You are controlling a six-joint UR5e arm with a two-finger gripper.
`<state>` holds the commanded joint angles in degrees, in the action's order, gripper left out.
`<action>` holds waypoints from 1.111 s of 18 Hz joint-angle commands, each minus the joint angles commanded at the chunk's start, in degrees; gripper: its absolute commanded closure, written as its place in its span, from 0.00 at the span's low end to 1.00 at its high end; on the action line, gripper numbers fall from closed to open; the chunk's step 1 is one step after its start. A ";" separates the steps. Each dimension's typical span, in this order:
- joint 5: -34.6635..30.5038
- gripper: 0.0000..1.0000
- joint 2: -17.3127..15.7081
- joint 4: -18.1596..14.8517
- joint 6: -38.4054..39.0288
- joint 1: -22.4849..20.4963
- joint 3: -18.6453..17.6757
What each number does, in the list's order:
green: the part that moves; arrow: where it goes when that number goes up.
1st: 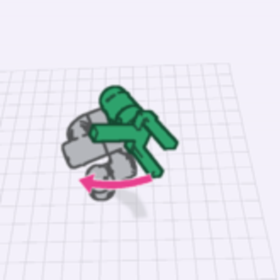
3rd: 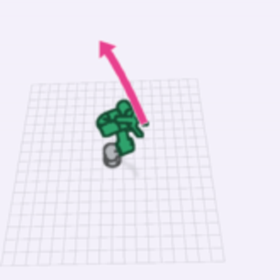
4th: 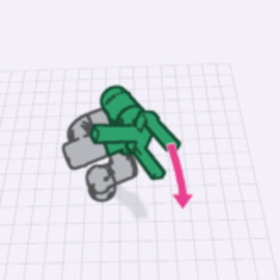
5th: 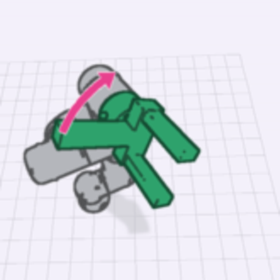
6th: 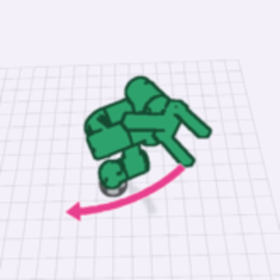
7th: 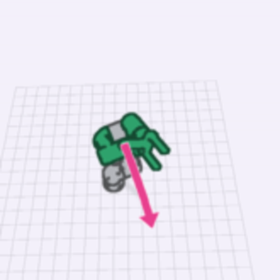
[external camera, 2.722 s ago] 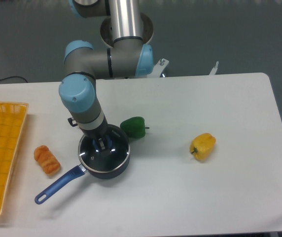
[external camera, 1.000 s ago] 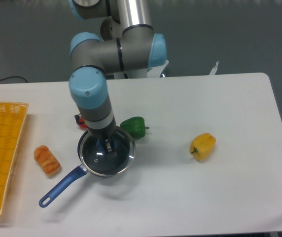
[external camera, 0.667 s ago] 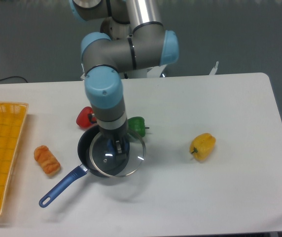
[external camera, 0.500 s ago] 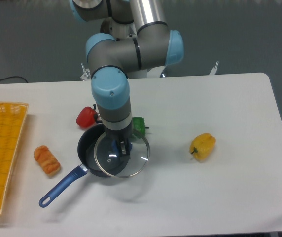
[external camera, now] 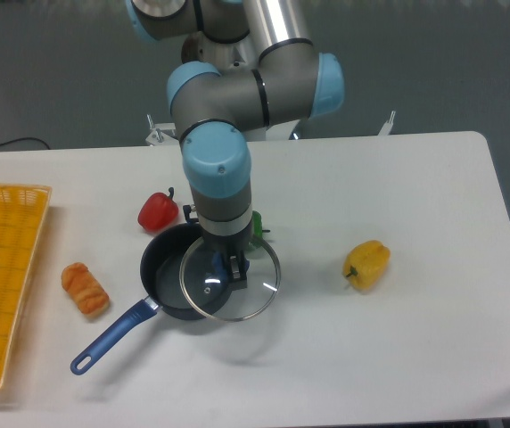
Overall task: Open the lid
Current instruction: 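Lift the glass lid by its knob and slide it off the pan rim, then hold the lid raised beside the saucepan rim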
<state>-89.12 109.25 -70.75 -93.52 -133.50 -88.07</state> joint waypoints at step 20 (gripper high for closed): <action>0.09 0.36 -0.44 -0.26 -2.37 -1.32 -0.09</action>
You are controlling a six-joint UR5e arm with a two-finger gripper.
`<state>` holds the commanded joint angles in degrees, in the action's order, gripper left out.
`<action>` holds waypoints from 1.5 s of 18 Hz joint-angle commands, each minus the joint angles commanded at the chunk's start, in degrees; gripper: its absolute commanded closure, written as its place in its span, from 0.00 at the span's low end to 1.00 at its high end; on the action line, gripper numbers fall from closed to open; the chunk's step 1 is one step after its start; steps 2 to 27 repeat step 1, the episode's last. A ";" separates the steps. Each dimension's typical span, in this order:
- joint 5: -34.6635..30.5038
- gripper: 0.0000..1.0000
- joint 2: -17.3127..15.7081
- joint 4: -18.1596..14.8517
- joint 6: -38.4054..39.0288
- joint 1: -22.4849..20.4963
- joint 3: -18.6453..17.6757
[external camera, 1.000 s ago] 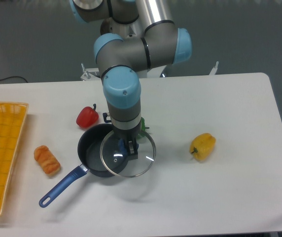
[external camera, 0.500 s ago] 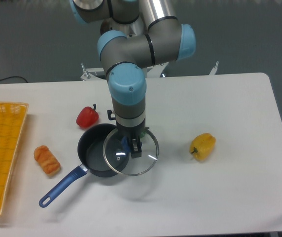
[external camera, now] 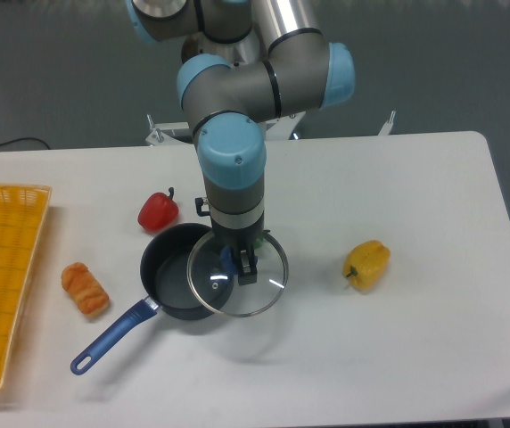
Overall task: Open the lid
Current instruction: 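Hold the lid raised beside the saucepan rim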
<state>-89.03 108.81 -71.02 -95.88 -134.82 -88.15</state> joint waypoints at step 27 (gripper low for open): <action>0.00 0.36 0.09 0.00 -0.09 -0.09 0.00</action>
